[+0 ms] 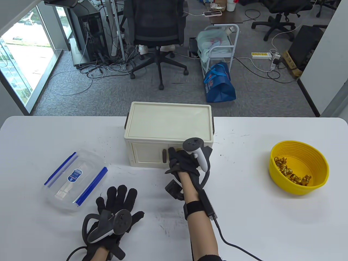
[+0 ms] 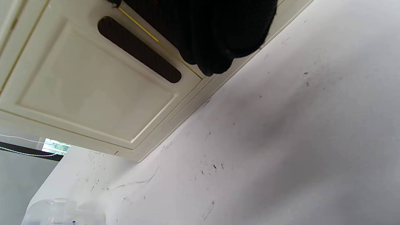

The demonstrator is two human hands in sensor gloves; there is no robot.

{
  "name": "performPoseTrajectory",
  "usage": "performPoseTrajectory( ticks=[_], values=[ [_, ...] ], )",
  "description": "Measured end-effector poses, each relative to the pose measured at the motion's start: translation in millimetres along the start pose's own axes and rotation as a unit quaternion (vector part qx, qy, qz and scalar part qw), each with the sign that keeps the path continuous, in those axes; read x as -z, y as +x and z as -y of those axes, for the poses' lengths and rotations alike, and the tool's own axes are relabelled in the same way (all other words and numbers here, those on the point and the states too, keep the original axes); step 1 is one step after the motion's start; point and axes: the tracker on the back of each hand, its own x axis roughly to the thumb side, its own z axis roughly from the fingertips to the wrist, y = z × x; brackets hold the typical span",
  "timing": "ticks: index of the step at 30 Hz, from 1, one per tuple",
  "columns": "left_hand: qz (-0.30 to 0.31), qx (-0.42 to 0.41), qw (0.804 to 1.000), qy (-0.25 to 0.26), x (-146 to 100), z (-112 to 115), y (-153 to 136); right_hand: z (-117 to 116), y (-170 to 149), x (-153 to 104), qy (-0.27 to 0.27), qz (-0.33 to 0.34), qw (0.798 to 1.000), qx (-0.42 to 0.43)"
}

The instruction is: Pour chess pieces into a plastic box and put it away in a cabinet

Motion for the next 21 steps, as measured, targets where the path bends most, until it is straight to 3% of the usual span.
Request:
performPoseTrajectory(
  ticks=[12, 15, 21],
  values=[
    [-0.004, -0.008, 1.000, 0.003, -1, -1, -3, 2, 8, -11, -0.029, -0.014, 0.998, -0.051],
    [-0.007, -0.008, 1.000, 0.004, -1, -1, -5, 3, 10, -19, -0.043, -0.011, 0.993, -0.111],
    [-0.009, -0.011, 1.000, 0.003, -1, -1, -6, 5, -7, -38, -0.032, 0.022, 0.990, -0.134]
  ],
)
